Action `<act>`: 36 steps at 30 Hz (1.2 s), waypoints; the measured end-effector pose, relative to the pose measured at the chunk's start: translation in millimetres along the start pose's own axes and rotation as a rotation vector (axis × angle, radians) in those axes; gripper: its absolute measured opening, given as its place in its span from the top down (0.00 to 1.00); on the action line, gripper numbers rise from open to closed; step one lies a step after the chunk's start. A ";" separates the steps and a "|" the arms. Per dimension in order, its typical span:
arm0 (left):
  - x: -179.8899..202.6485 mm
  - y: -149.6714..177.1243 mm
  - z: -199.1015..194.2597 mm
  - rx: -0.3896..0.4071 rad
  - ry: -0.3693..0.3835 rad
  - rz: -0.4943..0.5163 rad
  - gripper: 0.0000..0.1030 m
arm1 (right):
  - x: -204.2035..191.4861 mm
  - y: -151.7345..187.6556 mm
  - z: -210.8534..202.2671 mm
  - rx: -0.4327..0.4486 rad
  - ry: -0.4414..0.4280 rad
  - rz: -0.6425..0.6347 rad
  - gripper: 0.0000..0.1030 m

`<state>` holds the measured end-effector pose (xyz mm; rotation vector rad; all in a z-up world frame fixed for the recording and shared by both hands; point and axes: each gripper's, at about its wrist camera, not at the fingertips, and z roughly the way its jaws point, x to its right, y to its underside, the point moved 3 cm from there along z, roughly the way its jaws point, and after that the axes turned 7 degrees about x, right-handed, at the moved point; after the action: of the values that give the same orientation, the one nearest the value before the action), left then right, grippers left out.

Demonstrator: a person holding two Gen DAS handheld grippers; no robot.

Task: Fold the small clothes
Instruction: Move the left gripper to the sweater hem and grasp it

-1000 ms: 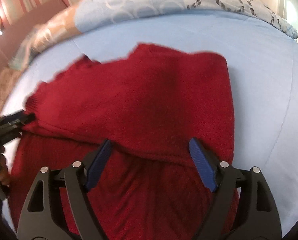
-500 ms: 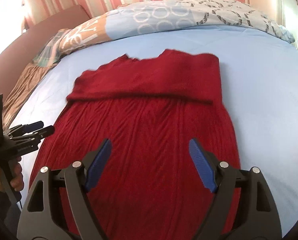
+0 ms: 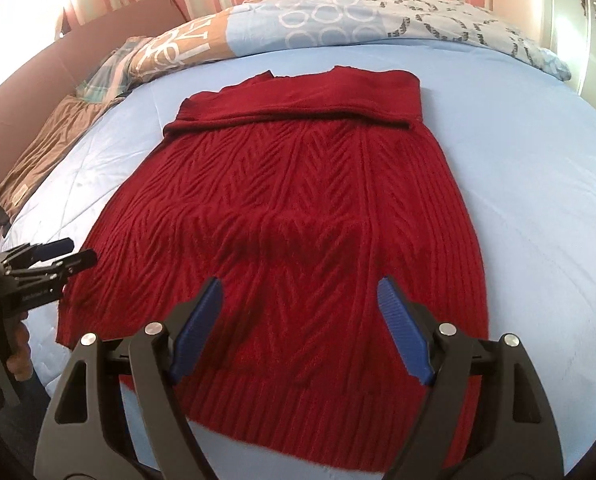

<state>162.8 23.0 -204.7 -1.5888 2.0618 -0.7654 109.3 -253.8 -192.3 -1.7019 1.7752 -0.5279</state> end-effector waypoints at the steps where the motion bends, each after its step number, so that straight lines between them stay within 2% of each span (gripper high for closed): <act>1: -1.0 2.5 -2.8 0.007 -0.003 -0.001 0.35 | -0.8 0.6 -2.0 0.003 0.001 0.004 0.23; 8: -18.9 33.0 -22.2 -0.004 0.020 -0.109 0.35 | -17.5 6.1 -18.4 0.021 0.006 -0.012 0.23; 11: -23.8 42.8 -29.1 -0.012 0.012 -0.105 0.35 | -22.8 13.1 -22.6 0.025 0.025 -0.036 0.23; 16: -27.1 58.3 -37.4 -0.029 0.010 -0.100 0.35 | -20.1 28.2 -30.0 0.022 0.021 0.009 0.23; 28: -32.0 82.1 -36.9 -0.079 0.115 -0.213 0.35 | -1.2 38.9 -47.5 0.029 0.047 0.065 0.23; 30: -30.5 83.9 -33.8 -0.092 0.101 -0.201 0.48 | 0.3 39.8 -48.3 0.030 0.050 0.069 0.23; 31: -25.1 85.0 -30.9 -0.111 0.108 -0.172 0.63 | 0.6 40.3 -48.9 0.031 0.053 0.069 0.23; 32: -20.5 84.4 -29.4 -0.115 0.104 -0.149 0.70 | 1.4 40.1 -49.3 0.032 0.055 0.071 0.23; 33: -15.2 84.0 -30.1 -0.112 0.088 -0.116 0.73 | 2.0 40.3 -50.0 0.034 0.057 0.073 0.23; 34: -6.7 82.5 -32.1 -0.104 0.072 -0.067 0.82 | 3.2 40.7 -50.8 0.035 0.059 0.076 0.23; 36: 1.6 81.3 -34.1 -0.092 0.051 -0.018 0.86 | 4.9 42.5 -52.8 0.033 0.063 0.085 0.23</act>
<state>81.3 42.8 -231.9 -1.6554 2.1503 -0.7340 42.4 -261.5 -182.7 -1.5960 1.8637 -0.5757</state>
